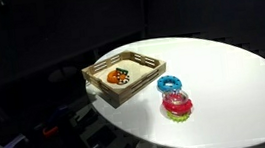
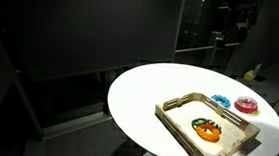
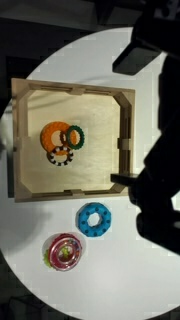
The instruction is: Remove the green ring from the crate and put it on the right side of the table
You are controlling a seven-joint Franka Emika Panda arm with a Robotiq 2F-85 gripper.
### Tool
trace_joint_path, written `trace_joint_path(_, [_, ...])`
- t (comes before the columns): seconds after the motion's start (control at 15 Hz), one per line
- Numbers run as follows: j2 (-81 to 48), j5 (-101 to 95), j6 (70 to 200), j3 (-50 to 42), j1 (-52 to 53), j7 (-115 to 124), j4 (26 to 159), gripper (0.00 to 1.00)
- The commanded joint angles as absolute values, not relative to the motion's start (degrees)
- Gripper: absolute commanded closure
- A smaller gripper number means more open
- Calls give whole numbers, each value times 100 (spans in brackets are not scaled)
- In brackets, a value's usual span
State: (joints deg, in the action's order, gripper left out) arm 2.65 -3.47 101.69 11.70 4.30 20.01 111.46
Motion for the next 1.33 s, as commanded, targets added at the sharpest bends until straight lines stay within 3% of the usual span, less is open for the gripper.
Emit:
trace_joint_path(0.0, [94, -316, 10206, 1034, 557, 2132, 11117, 0])
trace_joint_path(0.6, [-74, -308, 10295, 959, 568, 2112, 11154, 0])
trace_joint_path(1.27, [-704, -225, 12128, 816, 655, 2101, 12099, 0])
